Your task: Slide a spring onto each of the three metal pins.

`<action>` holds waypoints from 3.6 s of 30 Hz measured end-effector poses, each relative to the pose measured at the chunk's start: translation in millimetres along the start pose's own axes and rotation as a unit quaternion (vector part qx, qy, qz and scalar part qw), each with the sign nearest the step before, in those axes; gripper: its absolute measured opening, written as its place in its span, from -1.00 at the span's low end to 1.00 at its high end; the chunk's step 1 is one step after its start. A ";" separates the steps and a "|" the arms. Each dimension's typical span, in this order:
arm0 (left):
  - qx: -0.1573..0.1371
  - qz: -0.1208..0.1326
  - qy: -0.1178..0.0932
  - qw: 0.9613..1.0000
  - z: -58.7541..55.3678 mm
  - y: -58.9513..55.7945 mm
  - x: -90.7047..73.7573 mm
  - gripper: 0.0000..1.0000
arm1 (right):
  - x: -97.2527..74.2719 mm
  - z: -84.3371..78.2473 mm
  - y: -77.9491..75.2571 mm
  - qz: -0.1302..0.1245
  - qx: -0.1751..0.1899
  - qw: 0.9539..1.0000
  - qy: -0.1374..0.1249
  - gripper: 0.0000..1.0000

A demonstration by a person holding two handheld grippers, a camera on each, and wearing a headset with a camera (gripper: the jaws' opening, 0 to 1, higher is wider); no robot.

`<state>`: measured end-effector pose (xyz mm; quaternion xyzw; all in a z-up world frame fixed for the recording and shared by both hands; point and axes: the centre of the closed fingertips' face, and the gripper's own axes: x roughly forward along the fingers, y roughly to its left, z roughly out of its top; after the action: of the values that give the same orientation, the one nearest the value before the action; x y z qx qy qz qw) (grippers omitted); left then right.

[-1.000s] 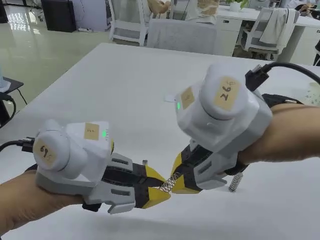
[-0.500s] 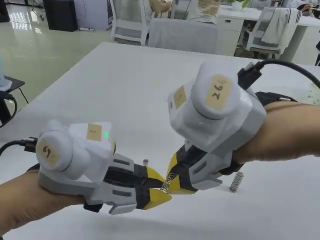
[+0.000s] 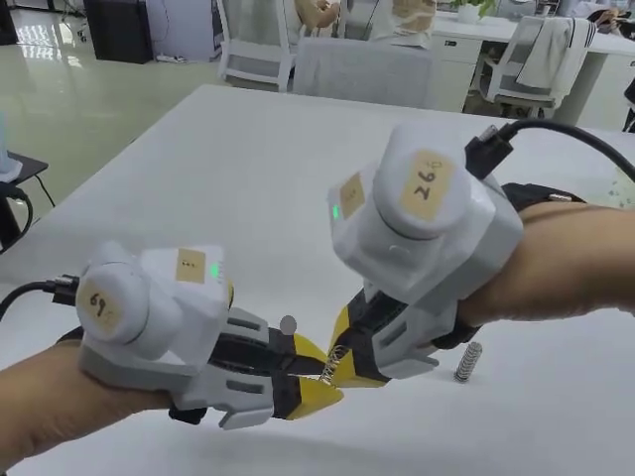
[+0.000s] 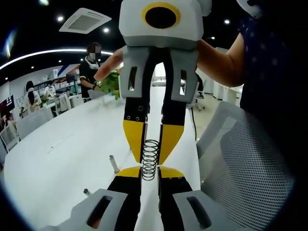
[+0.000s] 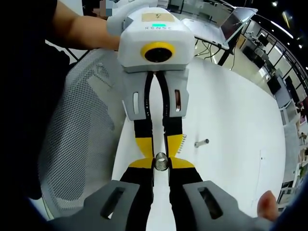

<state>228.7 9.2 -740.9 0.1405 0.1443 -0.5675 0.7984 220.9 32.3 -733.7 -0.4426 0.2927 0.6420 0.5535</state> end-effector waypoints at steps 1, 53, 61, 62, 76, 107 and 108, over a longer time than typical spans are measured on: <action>0.000 0.000 -0.001 1.000 0.1 0.0 -0.1 -0.89 | -0.2 -0.3 -0.4 -0.001 0.000 1.000 0.000 -0.84; -0.084 0.096 -0.002 0.992 -29.1 27.5 -54.5 -0.13 | -20.6 -53.4 -33.8 -0.041 0.050 0.997 0.032 -0.83; -0.087 0.114 -0.004 0.990 -33.4 30.0 -54.0 -0.02 | -27.2 -59.9 -44.4 -0.051 0.061 0.996 0.034 -0.83; -0.088 0.115 -0.002 0.989 -35.1 30.3 -53.8 -0.01 | -27.9 -60.8 -45.4 -0.052 0.061 0.996 0.035 -0.83; -0.087 0.116 0.005 0.989 -40.4 30.3 -49.4 0.11 | -26.6 -76.4 -71.1 -0.065 0.071 0.993 0.062 -0.83; -0.080 0.116 -0.001 0.990 -40.8 31.8 -47.6 0.29 | 16.2 -84.8 -90.8 -0.042 0.088 0.992 0.081 -0.83; -0.080 0.116 -0.001 0.990 -40.8 31.7 -47.6 0.30 | 16.9 -85.2 -90.6 -0.041 0.089 0.992 0.082 -0.83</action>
<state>240.9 76.2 -757.9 0.0913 0.1710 -0.4577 0.8677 329.6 -14.3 -775.6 -0.4539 0.3748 0.5518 0.5908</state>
